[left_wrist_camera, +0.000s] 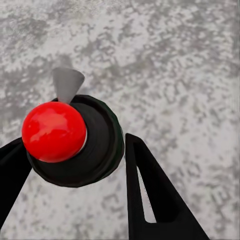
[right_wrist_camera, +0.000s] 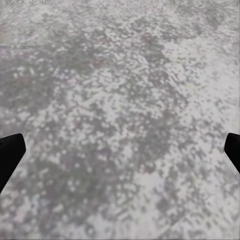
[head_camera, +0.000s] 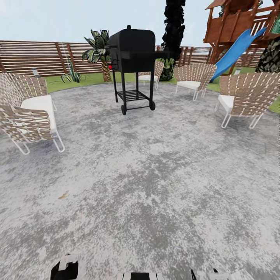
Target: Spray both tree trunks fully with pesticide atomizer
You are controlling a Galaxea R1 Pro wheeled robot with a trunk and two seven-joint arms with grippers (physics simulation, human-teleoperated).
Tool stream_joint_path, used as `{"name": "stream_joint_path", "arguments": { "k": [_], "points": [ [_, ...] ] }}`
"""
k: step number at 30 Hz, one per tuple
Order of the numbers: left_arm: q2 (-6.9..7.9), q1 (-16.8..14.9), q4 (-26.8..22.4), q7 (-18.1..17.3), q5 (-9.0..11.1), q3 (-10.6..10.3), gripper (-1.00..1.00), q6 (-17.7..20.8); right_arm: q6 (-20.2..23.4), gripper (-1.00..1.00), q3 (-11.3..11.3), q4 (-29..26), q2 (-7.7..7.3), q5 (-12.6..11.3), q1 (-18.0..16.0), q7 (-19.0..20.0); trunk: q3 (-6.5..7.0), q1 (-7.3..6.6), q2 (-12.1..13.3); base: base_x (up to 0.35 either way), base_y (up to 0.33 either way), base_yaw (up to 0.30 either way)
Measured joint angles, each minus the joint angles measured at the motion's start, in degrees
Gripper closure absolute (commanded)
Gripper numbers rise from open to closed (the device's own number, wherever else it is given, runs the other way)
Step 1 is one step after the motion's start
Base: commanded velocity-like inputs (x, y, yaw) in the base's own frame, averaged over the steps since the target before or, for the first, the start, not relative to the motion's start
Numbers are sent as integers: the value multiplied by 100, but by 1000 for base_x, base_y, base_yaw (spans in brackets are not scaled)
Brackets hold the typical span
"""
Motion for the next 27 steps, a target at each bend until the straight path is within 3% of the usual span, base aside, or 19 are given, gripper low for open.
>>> {"name": "stream_joint_path", "arguments": {
  "k": [14,27],
  "points": [
    [-5,-2,38,0,0,-3,100,-3,-35,-100,-4,11,1,0,1,0,397,-36,19,0,0,-149],
    [-9,-2,38,0,8,-11,100,-7,-35,-100,-30,169,2,-23,1,4,638,-321,539,0,0,-38]
  ]
}}
